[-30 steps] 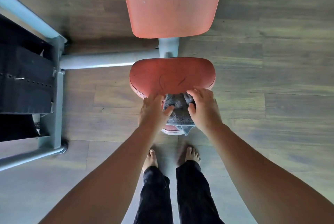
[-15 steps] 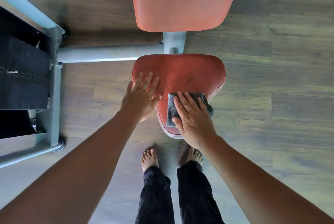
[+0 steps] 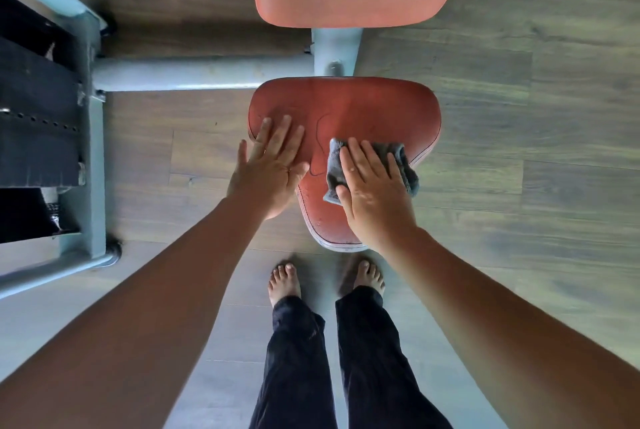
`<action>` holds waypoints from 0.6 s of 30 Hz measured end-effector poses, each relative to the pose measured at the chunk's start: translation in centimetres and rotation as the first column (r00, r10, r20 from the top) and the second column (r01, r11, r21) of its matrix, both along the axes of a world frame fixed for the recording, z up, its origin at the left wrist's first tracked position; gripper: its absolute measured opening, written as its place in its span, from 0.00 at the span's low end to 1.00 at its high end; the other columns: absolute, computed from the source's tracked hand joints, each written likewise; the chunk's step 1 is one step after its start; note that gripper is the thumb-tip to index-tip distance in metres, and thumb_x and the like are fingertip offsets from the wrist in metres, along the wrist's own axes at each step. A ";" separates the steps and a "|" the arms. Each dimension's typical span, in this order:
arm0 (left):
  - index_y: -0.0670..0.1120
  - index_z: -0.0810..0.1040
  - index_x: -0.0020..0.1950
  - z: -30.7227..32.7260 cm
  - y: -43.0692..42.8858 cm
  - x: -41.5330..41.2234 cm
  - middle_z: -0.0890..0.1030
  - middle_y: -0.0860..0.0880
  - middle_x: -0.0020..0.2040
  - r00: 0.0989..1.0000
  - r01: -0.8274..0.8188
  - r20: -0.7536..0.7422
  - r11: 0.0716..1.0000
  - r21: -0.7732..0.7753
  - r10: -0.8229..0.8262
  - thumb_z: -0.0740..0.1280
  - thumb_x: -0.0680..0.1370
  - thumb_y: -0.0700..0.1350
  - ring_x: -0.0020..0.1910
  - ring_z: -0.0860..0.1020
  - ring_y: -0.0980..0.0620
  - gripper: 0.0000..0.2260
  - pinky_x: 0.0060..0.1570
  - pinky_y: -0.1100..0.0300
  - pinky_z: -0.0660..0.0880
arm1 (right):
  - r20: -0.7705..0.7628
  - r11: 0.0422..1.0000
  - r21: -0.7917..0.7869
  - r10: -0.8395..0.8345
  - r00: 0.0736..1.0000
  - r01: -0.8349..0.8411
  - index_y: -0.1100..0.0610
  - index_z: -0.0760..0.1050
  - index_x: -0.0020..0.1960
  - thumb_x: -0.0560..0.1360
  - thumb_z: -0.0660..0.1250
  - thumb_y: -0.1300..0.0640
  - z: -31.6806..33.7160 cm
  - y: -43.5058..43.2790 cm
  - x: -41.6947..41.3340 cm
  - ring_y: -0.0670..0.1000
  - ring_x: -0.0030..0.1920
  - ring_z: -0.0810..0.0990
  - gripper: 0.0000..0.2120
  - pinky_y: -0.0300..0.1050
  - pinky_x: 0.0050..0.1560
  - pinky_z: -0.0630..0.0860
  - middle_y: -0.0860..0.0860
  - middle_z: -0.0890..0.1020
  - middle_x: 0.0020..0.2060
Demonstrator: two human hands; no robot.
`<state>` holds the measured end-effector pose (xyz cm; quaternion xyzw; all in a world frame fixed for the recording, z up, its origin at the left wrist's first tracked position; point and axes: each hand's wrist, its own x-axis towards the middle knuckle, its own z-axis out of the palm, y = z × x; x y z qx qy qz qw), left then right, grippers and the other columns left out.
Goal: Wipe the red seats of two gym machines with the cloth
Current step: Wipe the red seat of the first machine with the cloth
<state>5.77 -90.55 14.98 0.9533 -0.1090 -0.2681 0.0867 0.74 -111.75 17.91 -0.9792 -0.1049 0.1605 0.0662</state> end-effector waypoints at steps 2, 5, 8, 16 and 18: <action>0.58 0.35 0.84 -0.1 0.0 0.1 0.31 0.57 0.83 1.000 -0.005 -0.014 1.000 0.003 0.005 0.42 0.85 0.63 0.83 0.34 0.49 0.29 0.81 0.36 0.48 | -0.021 0.997 0.021 0.074 0.997 -0.074 0.58 0.62 0.80 0.82 0.51 0.47 0.2 -1.2 -0.6 0.56 0.81 0.61 0.29 0.62 0.79 0.58 0.54 0.63 0.81; 0.58 0.35 0.83 -0.3 0.1 0.0 0.31 0.56 0.83 1.000 0.005 -0.012 1.000 0.007 -0.005 0.41 0.85 0.63 0.83 0.33 0.49 0.29 0.81 0.36 0.47 | -0.012 0.992 -0.038 0.123 0.992 -0.123 0.57 0.60 0.81 0.83 0.51 0.47 -1.2 -2.4 4.5 0.54 0.81 0.61 0.29 0.60 0.79 0.57 0.53 0.63 0.81; 0.58 0.35 0.84 -0.3 0.1 -0.1 0.32 0.56 0.84 1.000 -0.001 -0.006 1.000 0.006 0.001 0.42 0.85 0.63 0.83 0.34 0.49 0.29 0.81 0.36 0.47 | -0.086 0.993 -0.121 -0.006 0.996 -0.004 0.56 0.51 0.83 0.85 0.49 0.47 -2.2 -2.0 9.8 0.53 0.83 0.53 0.29 0.58 0.81 0.50 0.52 0.54 0.83; 0.58 0.35 0.84 -0.1 0.1 0.1 0.31 0.56 0.84 1.000 0.009 -0.022 1.000 0.005 -0.009 0.42 0.85 0.64 0.83 0.33 0.48 0.30 0.81 0.35 0.48 | -0.005 0.997 -0.008 0.073 0.997 -0.073 0.59 0.62 0.80 0.82 0.53 0.48 0.1 -1.8 -0.5 0.57 0.80 0.61 0.29 0.63 0.78 0.59 0.54 0.63 0.81; 0.58 0.35 0.84 -0.2 0.2 0.1 0.32 0.56 0.84 1.000 0.004 -0.020 1.000 0.003 -0.004 0.42 0.85 0.64 0.83 0.33 0.48 0.29 0.81 0.35 0.48 | -0.016 0.990 -0.020 0.137 0.990 -0.137 0.58 0.63 0.80 0.82 0.52 0.47 -0.3 -2.4 1.7 0.56 0.80 0.62 0.29 0.63 0.77 0.60 0.53 0.63 0.81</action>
